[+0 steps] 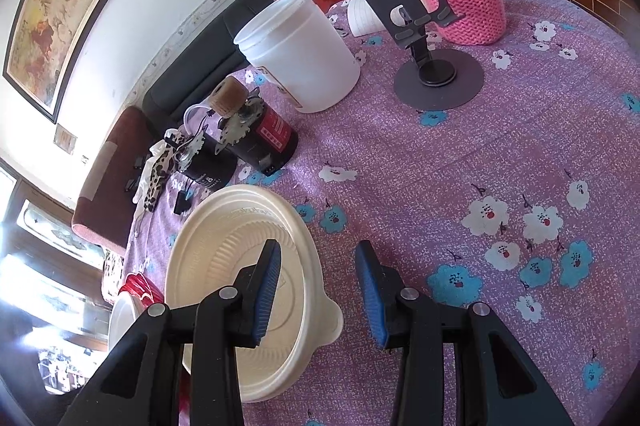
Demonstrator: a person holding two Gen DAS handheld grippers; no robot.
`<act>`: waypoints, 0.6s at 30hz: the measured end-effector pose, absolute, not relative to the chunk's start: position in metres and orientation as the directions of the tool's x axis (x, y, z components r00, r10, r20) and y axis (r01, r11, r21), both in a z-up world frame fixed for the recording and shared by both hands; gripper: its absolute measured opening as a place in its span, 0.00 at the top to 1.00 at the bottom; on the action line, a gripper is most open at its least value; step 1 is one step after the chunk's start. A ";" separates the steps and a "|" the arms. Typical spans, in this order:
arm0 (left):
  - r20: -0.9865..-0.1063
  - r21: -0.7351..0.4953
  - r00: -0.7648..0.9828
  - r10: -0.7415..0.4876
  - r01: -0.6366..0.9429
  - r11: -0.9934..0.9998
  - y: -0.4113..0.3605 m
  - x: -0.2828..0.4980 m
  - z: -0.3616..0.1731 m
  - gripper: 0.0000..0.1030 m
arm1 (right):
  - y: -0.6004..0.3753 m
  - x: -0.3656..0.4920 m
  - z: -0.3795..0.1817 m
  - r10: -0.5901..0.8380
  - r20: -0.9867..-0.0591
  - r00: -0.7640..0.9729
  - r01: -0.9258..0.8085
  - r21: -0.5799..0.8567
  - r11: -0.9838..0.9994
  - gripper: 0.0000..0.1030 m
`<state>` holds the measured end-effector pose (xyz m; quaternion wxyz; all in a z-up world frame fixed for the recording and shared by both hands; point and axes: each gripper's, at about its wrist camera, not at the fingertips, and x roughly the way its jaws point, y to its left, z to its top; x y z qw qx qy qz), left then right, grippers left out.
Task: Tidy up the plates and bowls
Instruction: 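Hold the right gripper open at the beige bowl rim while the left gripper moves toward it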
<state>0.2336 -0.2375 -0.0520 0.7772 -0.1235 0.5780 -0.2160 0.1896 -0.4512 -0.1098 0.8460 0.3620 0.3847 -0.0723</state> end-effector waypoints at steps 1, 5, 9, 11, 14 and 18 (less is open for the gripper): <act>-0.843 -0.445 0.236 -0.483 0.198 0.873 -0.238 0.233 -0.051 0.00 | -0.451 0.190 -0.110 0.159 -0.702 0.694 0.400 0.560 0.726 0.59; -0.865 -0.426 0.203 -0.460 0.188 0.885 -0.247 0.237 -0.067 0.00 | -0.450 0.191 -0.111 0.158 -0.706 0.691 0.401 0.556 0.728 0.59; -0.864 -0.455 0.173 -0.473 0.133 0.881 -0.245 0.245 -0.089 0.00 | -0.450 0.192 -0.112 0.160 -0.708 0.688 0.402 0.556 0.728 0.59; -0.845 -0.481 0.199 -0.496 0.123 0.868 -0.245 0.249 -0.091 0.00 | -0.451 0.192 -0.113 0.161 -0.708 0.688 0.404 0.557 0.725 0.59; -0.844 -0.454 0.256 -0.472 0.129 0.882 -0.249 0.250 -0.087 0.00 | -0.450 0.192 -0.113 0.161 -0.709 0.686 0.404 0.557 0.726 0.59; -0.782 -0.561 0.225 -0.581 0.151 0.814 -0.252 0.249 -0.084 0.01 | -0.451 0.192 -0.114 0.160 -0.707 0.689 0.407 0.560 0.722 0.60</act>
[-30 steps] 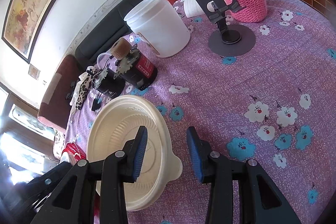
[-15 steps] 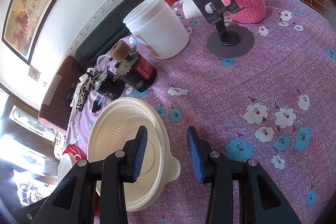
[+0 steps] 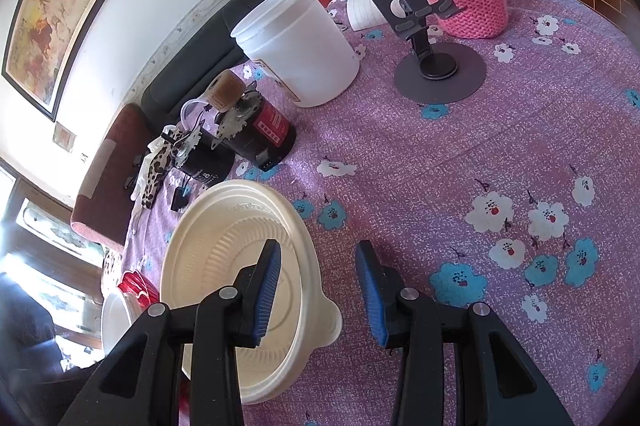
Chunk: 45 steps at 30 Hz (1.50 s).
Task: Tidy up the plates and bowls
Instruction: 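Hold the right gripper open at the beige bowl rim while the left gripper moves toward it, then close both grippers on the rim of the beige bowl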
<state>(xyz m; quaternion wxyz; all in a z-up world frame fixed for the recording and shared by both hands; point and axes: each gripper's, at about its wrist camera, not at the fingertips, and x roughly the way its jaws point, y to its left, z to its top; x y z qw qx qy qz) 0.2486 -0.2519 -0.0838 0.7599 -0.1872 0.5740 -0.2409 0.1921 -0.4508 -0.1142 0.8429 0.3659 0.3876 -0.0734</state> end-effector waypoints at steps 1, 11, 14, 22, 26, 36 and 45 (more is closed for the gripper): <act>-0.765 -0.584 0.218 -0.606 0.163 0.795 -0.252 0.248 -0.082 0.01 | -0.453 0.191 -0.114 0.154 -0.705 0.692 0.413 0.562 0.716 0.60; -0.807 -0.535 0.226 -0.545 0.110 0.838 -0.245 0.252 -0.095 0.01 | -0.455 0.192 -0.114 0.179 -0.699 0.693 0.403 0.581 0.708 0.60; -0.812 -0.528 0.228 -0.538 0.106 0.843 -0.243 0.255 -0.098 0.01 | -0.454 0.192 -0.115 0.180 -0.703 0.688 0.403 0.577 0.710 0.60; -0.865 -0.384 0.314 -0.391 0.087 0.919 -0.230 0.265 -0.099 0.01 | -0.454 0.194 -0.116 0.176 -0.703 0.690 0.408 0.578 0.707 0.60; -0.879 -0.341 0.358 -0.314 -0.014 0.940 -0.205 0.275 -0.099 0.01 | -0.455 0.193 -0.117 0.179 -0.704 0.687 0.408 0.578 0.707 0.60; -0.882 -0.333 0.344 -0.321 0.027 0.943 -0.228 0.271 -0.102 0.01 | -0.448 0.197 -0.118 0.172 -0.717 0.676 0.405 0.556 0.726 0.60; -0.881 -0.295 0.363 -0.302 0.076 0.953 -0.239 0.279 -0.113 0.17 | -0.440 0.204 -0.122 0.161 -0.732 0.662 0.401 0.528 0.749 0.63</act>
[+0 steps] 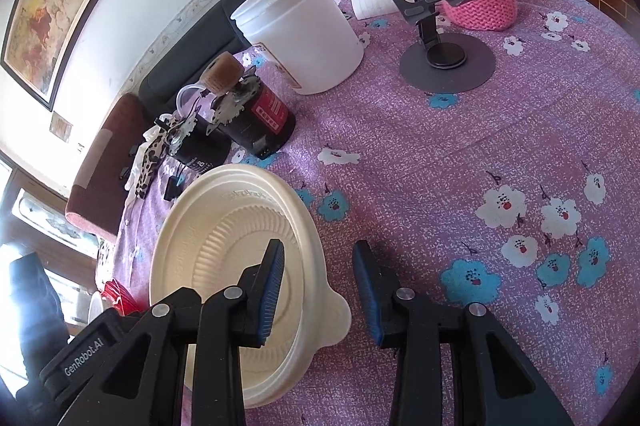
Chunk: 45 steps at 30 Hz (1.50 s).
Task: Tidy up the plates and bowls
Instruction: 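Close both grippers on the rim of the beige bowl, then lift the beige bowl with both grippers and carry it toward the stack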
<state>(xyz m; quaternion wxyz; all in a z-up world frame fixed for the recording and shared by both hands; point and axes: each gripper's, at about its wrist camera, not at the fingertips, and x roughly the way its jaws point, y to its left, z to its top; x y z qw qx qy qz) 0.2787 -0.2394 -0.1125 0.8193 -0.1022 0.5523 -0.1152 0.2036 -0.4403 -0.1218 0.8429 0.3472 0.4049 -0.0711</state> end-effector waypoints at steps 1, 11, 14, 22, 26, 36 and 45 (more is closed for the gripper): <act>-0.882 -0.278 0.370 -0.292 0.092 0.956 -0.242 0.278 -0.112 0.17 | -0.440 0.204 -0.122 0.160 -0.733 0.661 0.402 0.526 0.749 0.63; -0.885 -0.237 0.382 -0.267 0.124 0.964 -0.244 0.278 -0.114 0.29 | -0.438 0.208 -0.125 0.160 -0.739 0.654 0.404 0.520 0.753 0.71; -0.883 -0.230 0.390 -0.262 0.127 0.965 -0.245 0.277 -0.114 0.29 | -0.439 0.207 -0.126 0.155 -0.741 0.654 0.409 0.518 0.751 0.73; -0.881 -0.197 0.405 -0.245 0.158 0.968 -0.250 0.273 -0.113 0.37 | -0.437 0.209 -0.128 0.143 -0.750 0.645 0.410 0.498 0.764 0.80; -0.877 -0.185 0.414 -0.245 0.179 0.966 -0.253 0.271 -0.113 0.53 | -0.436 0.208 -0.128 0.125 -0.752 0.647 0.412 0.483 0.772 0.80; -0.864 -0.156 0.436 -0.251 0.241 0.958 -0.262 0.266 -0.112 0.83 | -0.432 0.207 -0.126 0.095 -0.745 0.660 0.410 0.462 0.786 0.81; -0.863 -0.144 0.442 -0.244 0.247 0.958 -0.264 0.265 -0.111 0.83 | -0.432 0.207 -0.126 0.093 -0.746 0.660 0.412 0.462 0.785 0.81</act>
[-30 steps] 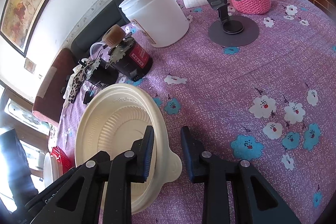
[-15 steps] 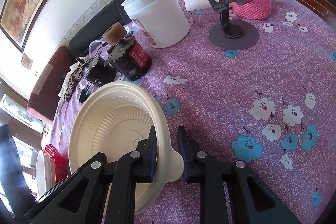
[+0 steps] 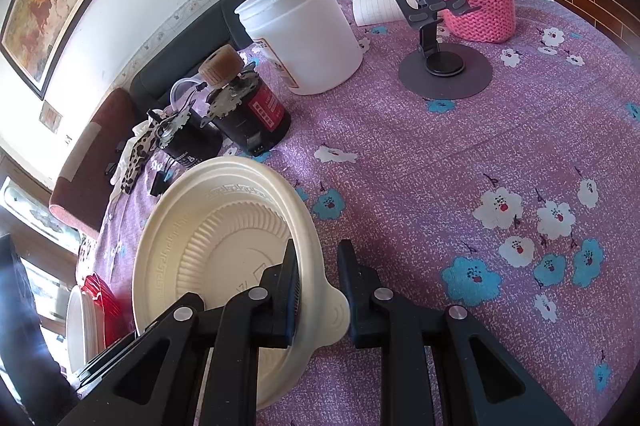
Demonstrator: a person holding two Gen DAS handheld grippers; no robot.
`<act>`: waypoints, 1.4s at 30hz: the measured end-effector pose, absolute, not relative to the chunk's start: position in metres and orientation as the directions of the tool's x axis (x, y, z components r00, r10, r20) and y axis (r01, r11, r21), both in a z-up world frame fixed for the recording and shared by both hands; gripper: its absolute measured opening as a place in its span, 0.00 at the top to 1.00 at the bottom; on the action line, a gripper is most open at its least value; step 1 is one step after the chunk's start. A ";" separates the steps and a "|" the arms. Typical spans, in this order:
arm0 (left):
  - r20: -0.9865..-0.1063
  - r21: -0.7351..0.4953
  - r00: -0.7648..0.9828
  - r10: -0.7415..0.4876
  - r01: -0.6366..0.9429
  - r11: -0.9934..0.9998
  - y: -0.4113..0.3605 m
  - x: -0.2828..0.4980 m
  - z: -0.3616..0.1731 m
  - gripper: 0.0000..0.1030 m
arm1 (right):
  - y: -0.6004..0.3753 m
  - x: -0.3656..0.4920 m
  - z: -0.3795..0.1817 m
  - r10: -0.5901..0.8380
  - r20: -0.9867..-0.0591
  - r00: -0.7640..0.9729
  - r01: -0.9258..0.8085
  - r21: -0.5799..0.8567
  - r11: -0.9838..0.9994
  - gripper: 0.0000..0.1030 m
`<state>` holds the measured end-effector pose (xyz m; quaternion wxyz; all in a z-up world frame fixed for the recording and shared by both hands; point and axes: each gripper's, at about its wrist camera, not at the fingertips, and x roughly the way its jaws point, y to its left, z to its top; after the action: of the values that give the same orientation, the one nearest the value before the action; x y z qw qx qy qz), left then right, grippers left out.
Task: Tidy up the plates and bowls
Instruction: 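Lift the beige bowl with both grippers and carry it toward the stack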
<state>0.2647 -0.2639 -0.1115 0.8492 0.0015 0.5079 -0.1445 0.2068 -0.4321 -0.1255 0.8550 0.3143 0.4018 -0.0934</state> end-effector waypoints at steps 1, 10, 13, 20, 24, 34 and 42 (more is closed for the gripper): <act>-0.863 -0.142 0.443 -0.243 0.247 0.958 -0.264 0.264 -0.111 0.83 | -0.432 0.207 -0.125 0.092 -0.746 0.659 0.413 0.462 0.785 0.81; -0.859 -0.137 0.451 -0.241 0.252 0.958 -0.263 0.263 -0.109 0.83 | -0.431 0.204 -0.123 0.082 -0.747 0.659 0.419 0.456 0.786 0.81; -0.854 -0.134 0.461 -0.240 0.252 0.958 -0.262 0.262 -0.106 0.83 | -0.430 0.202 -0.120 0.077 -0.744 0.664 0.417 0.454 0.787 0.81; -0.840 -0.124 0.486 -0.240 0.257 0.958 -0.262 0.257 -0.098 0.83 | -0.427 0.195 -0.110 0.057 -0.731 0.680 0.412 0.445 0.795 0.81; -0.831 -0.122 0.501 -0.242 0.261 0.958 -0.261 0.254 -0.092 0.83 | -0.425 0.191 -0.103 0.045 -0.721 0.692 0.410 0.443 0.797 0.81; -0.812 -0.121 0.527 -0.251 0.269 0.956 -0.258 0.246 -0.079 0.83 | -0.422 0.182 -0.090 0.033 -0.701 0.713 0.403 0.448 0.798 0.81; -0.788 -0.117 0.559 -0.259 0.276 0.954 -0.250 0.232 -0.065 0.83 | -0.413 0.167 -0.069 0.000 -0.672 0.740 0.394 0.434 0.810 0.81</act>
<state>0.2323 -0.2500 -0.0646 0.8829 0.0097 0.4443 -0.1513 0.1674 -0.4129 -0.0691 0.8874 0.2875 0.3429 -0.1112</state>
